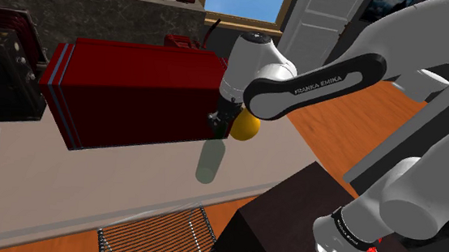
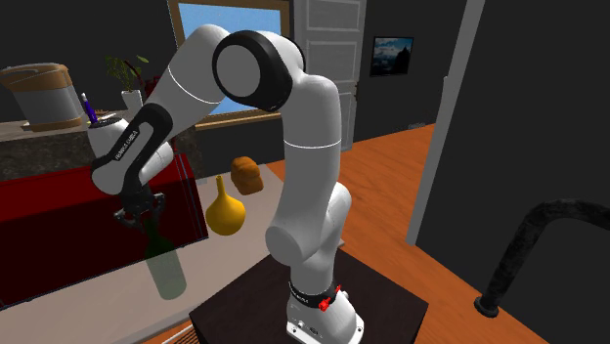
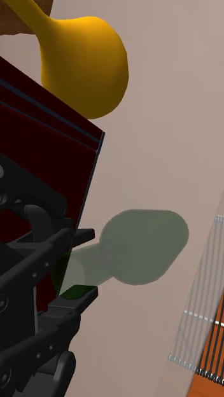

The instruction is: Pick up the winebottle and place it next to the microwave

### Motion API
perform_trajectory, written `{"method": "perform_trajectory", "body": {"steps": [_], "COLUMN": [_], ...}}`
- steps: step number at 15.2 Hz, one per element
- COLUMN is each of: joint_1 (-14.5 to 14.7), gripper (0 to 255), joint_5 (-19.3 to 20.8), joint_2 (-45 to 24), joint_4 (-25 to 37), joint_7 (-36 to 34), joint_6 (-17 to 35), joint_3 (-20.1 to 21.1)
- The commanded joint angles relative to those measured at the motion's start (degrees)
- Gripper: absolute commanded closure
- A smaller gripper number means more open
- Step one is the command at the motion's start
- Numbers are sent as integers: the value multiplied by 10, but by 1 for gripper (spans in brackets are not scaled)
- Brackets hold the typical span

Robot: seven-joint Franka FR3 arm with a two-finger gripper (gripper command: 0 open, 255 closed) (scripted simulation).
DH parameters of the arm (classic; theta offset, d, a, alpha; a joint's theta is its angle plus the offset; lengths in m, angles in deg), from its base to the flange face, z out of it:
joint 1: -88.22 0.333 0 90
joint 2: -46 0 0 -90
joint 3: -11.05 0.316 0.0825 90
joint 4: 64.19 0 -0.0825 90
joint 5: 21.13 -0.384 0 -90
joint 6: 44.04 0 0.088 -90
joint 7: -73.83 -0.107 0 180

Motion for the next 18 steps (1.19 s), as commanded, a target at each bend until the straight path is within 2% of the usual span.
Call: {"method": "perform_trajectory", "body": {"steps": [1,5,6,11,15,18], "joint_1": [0,0,0,0,2,3], "gripper": [255,255,0,0,0,0], "joint_5": [1,1,1,1,-31,-31], "joint_2": [-1,-1,-1,-1,51,51], "joint_4": [0,0,0,0,22,22], "joint_7": [-1,-1,-1,-1,21,21], "joint_6": [1,1,1,1,-68,-68], "joint_3": [0,0,0,0,2,2]}}
